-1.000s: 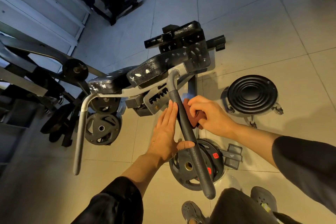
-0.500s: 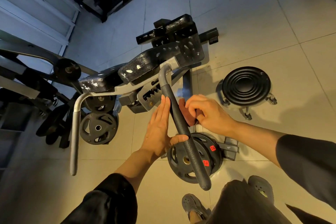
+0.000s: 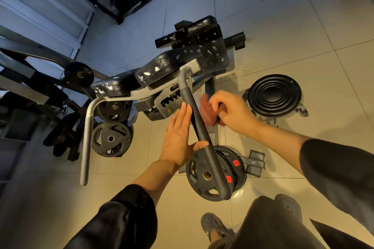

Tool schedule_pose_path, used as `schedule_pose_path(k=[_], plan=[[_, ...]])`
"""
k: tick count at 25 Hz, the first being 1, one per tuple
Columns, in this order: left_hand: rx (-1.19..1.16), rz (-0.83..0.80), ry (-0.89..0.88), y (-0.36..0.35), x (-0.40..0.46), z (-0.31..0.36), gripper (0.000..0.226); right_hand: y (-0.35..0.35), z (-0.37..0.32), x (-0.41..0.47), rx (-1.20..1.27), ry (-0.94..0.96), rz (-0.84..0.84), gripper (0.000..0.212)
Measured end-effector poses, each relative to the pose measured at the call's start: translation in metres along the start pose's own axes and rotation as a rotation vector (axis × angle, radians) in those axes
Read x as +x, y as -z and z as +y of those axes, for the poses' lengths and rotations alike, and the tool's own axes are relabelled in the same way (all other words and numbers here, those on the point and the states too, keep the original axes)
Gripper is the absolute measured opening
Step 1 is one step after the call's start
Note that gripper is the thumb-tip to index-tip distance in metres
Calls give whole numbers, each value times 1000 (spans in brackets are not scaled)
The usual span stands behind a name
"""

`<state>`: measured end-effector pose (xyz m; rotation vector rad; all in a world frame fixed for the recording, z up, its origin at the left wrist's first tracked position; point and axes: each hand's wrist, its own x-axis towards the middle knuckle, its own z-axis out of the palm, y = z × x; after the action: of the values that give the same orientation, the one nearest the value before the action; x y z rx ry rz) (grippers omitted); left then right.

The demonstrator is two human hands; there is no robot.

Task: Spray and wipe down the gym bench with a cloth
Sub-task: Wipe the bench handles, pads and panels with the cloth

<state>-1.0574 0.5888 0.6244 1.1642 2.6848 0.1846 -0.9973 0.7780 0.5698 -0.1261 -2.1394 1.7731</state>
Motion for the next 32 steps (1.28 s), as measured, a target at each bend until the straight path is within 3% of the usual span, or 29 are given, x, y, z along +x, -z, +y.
schedule_pose_path(k=[2, 7, 11, 14, 17, 21, 28, 32], plan=[[27, 51, 39, -2, -6, 8, 102, -3, -10, 6, -3, 21, -2, 36], [93, 260, -39, -19, -32, 26, 71, 6, -5, -48, -81, -70, -241, 40], [17, 118, -112, -33, -61, 25, 92, 1, -14, -68, 7, -131, -19, 46], [-12, 104, -128, -33, -65, 22, 97, -10, -27, -90, -43, -168, -27, 46], [-52, 109, -133, -31, -65, 21, 97, -10, -32, -113, -113, -213, -52, 41], [-109, 91, -171, -35, -80, 16, 98, -21, -45, -120, -126, -223, 104, 49], [-115, 31, -240, -33, -90, 10, 95, -36, -65, -173, -251, -366, 96, 47], [-65, -77, -286, -23, -94, 8, 91, -51, -71, -181, -327, -431, 328, 44]])
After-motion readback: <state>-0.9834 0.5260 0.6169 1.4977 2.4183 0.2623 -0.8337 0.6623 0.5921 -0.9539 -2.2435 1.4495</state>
